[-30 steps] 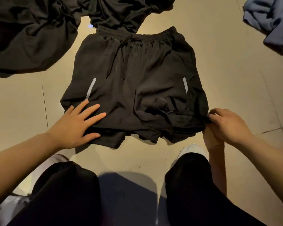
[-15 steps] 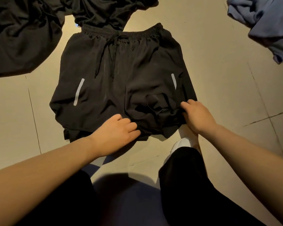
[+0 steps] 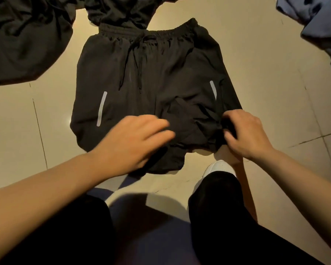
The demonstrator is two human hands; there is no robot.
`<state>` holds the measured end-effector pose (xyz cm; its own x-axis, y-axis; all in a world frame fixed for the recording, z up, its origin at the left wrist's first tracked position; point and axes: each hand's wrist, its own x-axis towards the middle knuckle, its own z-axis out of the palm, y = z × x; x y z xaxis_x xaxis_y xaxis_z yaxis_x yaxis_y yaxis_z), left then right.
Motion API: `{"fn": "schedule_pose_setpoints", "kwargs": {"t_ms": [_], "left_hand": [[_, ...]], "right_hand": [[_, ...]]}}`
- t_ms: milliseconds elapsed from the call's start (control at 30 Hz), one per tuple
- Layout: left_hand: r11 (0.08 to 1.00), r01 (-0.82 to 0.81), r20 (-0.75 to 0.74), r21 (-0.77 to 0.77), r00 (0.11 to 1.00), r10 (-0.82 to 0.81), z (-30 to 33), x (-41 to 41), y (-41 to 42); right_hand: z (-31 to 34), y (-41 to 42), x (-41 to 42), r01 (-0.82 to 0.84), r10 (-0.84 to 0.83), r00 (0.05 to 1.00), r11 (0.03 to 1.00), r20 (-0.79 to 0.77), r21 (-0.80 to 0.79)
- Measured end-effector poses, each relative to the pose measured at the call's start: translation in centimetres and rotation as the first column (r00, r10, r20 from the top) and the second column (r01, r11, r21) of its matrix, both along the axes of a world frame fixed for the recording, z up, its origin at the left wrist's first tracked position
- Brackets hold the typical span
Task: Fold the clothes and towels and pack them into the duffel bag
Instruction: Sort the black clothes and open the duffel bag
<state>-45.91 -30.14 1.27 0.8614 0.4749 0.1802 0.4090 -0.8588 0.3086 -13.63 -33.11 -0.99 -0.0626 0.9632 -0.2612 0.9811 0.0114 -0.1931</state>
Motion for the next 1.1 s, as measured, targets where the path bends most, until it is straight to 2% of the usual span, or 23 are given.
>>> {"fn": "schedule_pose_setpoints", "kwargs": {"t_ms": [67,100,167,233,267,367,433,533,633,733,800,900,1033,1100], "left_hand": [[0.991,0.123,-0.020,0.051,0.992,-0.122,0.0,4.0,0.0],[0.989,0.134,-0.090,0.060,0.988,-0.128,-0.2,5.8,-0.1],[0.998,0.067,-0.334,0.015,0.941,-0.059,-0.6,8.2,0.3],[0.999,0.033,-0.522,0.004,0.853,-0.026,-1.3,8.7,0.8],[0.997,0.067,-0.511,0.025,0.858,-0.045,-1.4,8.3,0.8],[0.989,0.085,-0.279,0.121,0.959,-0.048,-1.8,5.2,-0.1],[0.985,0.059,-0.219,0.161,0.976,-0.022,-2.6,2.8,-1.2],[0.986,0.064,-0.209,0.156,0.977,-0.030,-3.4,0.1,-2.1],[0.995,0.016,-0.193,0.096,0.981,0.002,-3.7,0.2,-1.9],[0.997,-0.018,-0.122,0.077,0.992,0.028,-3.3,2.5,-1.2],[0.994,-0.012,-0.095,0.111,0.995,0.023,-3.3,4.1,-0.4],[0.989,0.033,-0.159,0.143,0.987,-0.010,-3.6,6.1,0.9],[0.985,0.108,-0.337,0.137,0.940,-0.056,-4.5,7.3,2.4],[0.995,0.029,-0.274,0.094,0.962,-0.002,-4.8,7.4,2.6]], "right_hand": [[0.5,-0.4,-1.1,-0.124,0.123,0.992,0.992,0.015,0.029],[0.5,-0.5,-1.5,-0.173,0.172,0.985,0.985,0.023,0.013],[0.0,-0.6,-2.1,-0.216,0.216,0.976,0.976,0.027,0.006],[-0.3,-0.1,-2.4,-0.151,0.152,0.988,0.987,-0.008,0.053],[-0.2,0.3,-2.4,-0.077,0.079,0.996,0.996,-0.046,0.051],[0.6,1.3,-2.2,0.184,-0.200,0.952,0.979,-0.230,-0.089],[0.7,1.7,-1.9,0.234,-0.254,0.936,0.966,-0.243,-0.108],[0.4,2.2,-1.8,0.246,-0.257,0.956,0.965,-0.143,-0.091],[0.3,2.1,-1.8,0.259,-0.267,0.955,0.963,-0.126,-0.076],[0.5,0.7,-1.1,0.143,-0.142,0.986,0.990,-0.085,0.003],[0.4,-0.5,-0.4,0.053,-0.053,0.998,0.999,-0.041,-0.002],[-0.1,-1.7,0.3,0.004,0.007,0.996,0.994,0.090,-0.112],[-1.2,-1.8,1.2,0.052,-0.004,0.977,0.974,0.214,-0.221],[-1.5,-1.4,1.5,0.080,-0.046,0.983,0.978,0.180,-0.191]]}}
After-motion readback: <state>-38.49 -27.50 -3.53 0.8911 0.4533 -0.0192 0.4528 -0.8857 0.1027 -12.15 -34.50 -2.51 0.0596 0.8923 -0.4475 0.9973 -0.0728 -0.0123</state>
